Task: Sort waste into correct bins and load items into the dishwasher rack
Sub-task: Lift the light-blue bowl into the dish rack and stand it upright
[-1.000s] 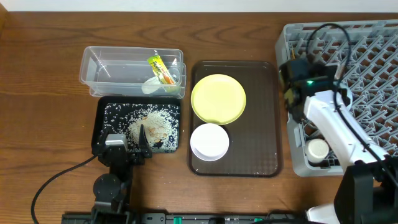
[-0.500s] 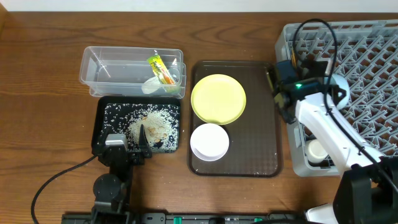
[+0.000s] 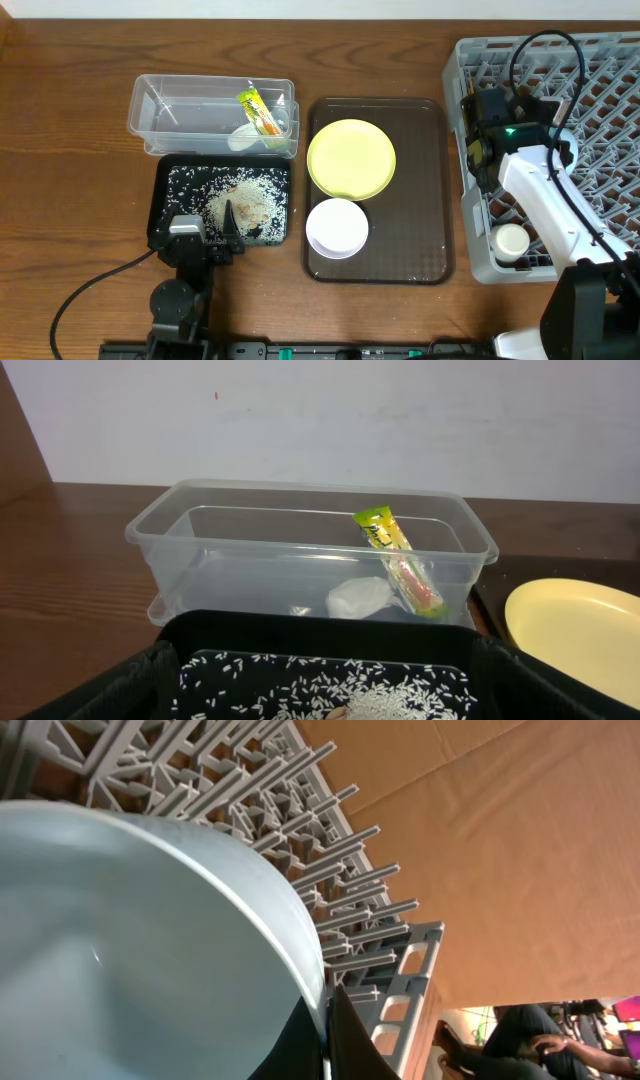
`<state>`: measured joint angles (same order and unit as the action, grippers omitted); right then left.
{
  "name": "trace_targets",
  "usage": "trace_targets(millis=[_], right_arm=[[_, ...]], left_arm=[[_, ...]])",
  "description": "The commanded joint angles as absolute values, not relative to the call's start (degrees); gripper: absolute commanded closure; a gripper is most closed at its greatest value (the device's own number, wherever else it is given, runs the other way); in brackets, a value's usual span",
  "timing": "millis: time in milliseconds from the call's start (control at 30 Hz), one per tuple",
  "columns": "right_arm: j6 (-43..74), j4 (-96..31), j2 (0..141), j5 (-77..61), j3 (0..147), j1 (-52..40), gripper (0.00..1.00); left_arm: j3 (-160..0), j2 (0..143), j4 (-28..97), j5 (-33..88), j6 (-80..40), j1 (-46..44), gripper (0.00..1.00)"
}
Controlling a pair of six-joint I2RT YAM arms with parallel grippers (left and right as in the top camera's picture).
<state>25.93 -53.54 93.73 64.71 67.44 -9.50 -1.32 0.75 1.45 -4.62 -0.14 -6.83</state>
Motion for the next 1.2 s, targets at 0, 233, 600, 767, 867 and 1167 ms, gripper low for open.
trace_targets(millis=[0, 233, 600, 767, 867, 1167], right_arm=[[24.6, -55.0, 94.1, 62.7, 67.4, -12.8, 0.99], [25.2, -60.7, 94.1, 63.2, 67.4, -17.3, 0.98], [29.8, -63.7, 93.6, 75.4, 67.5, -20.5, 0.99], [29.8, -60.4, 93.6, 76.1, 67.5, -17.1, 0.99], [29.8, -60.2, 93.6, 75.6, 67.5, -14.4, 0.99], [29.7, -58.9, 93.8, 66.0, 67.4, -10.4, 0.99]], left_arm=[[-0.2, 0.7, 3.6, -5.3, 0.2, -6.5, 0.06], [-0.2, 0.7, 3.6, -5.3, 0.2, -6.5, 0.06], [-0.2, 0.7, 3.6, -5.3, 0.2, -6.5, 0.06], [-0.2, 0.7, 3.6, -5.3, 0.2, -6.5, 0.05], [-0.2, 0.7, 3.6, -5.3, 0.2, -6.5, 0.06], [-0.2, 0.7, 3.6, -5.3, 0.2, -6.5, 0.06]])
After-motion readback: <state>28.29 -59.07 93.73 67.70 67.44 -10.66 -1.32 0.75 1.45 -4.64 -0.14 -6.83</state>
